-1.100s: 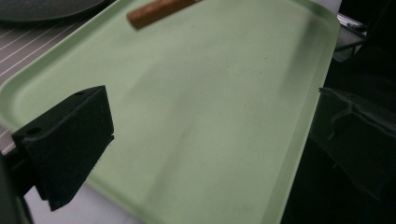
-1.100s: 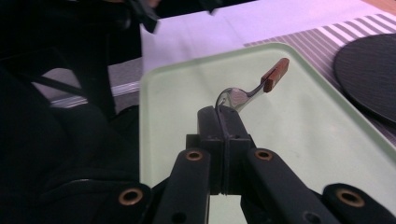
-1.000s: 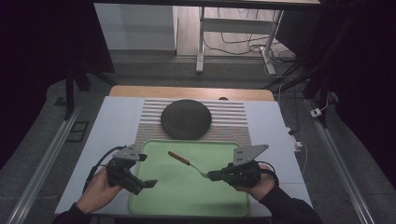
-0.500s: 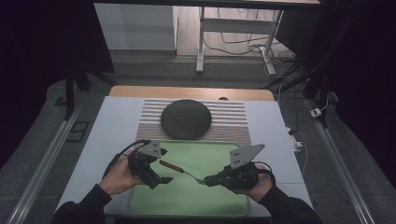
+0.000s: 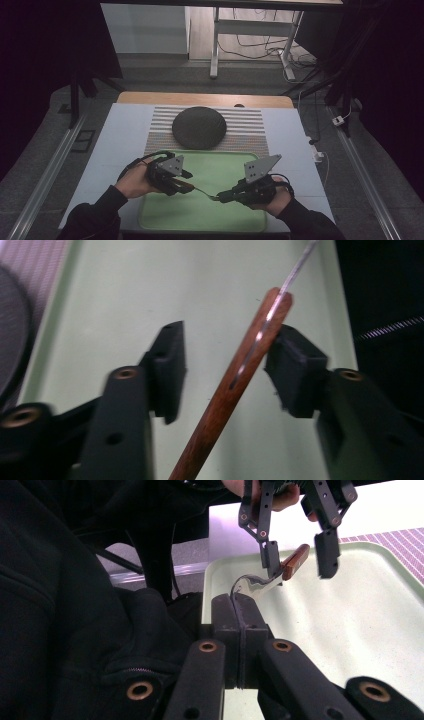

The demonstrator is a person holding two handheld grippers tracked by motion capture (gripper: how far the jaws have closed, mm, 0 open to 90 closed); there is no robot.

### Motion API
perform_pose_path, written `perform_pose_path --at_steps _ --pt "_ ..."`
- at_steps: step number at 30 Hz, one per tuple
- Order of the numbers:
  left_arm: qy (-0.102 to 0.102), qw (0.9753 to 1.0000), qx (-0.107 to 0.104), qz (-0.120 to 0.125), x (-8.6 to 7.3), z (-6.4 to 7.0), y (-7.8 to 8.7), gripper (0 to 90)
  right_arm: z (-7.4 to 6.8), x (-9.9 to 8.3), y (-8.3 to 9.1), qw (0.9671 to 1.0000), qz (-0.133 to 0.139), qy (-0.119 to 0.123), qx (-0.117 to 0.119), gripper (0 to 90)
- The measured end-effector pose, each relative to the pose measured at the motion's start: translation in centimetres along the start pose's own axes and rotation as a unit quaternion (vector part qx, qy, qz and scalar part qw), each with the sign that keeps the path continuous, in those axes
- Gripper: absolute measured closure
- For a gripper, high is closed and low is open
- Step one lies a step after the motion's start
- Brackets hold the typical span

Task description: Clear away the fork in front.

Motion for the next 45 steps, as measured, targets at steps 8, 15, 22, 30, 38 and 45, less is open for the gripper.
perform_pose_path --at_steps 8,15,22,30,38,45 --pt "-0.061 0.9976 -0.029 -0.011 0.2 1.0 -0.2 71.4 -0.2 -0.2 -0.1 0.9998 -0.012 0.006 0.013 89.2" --pt "-0.101 0.9933 -0.047 -0.03 0.1 1.6 -0.4 76.4 -0.2 -0.5 -0.2 0.9994 -0.021 0.003 0.027 88.1" --pt "-0.079 0.9948 -0.047 -0.044 0.1 1.9 -0.2 79.8 1.0 -0.7 0.5 0.9998 0.003 -0.013 -0.017 79.2" --pt "0.011 0.9971 -0.04 -0.064 -0.2 1.9 0.0 79.8 2.4 -1.4 1.1 0.9942 -0.002 -0.037 -0.101 61.2" --pt "0.069 0.9941 -0.024 -0.08 -1.2 2.2 0.3 79.8 3.7 -2.5 2.0 0.9779 -0.006 -0.077 -0.194 41.6" --pt "0.116 0.9889 0.005 -0.092 -2.2 2.3 0.6 79.8 3.9 -3.3 3.0 0.96 -0.002 -0.108 -0.258 25.7"
Point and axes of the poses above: each handheld gripper's, and its own axes: y roughly backward along the jaws, x roughly out of its top, z roughly to its right, the point moved 7 cm from there along -y, roughly forward along the jaws, and after that the axes turned 10 degrees about x, right-handed, at the moved point
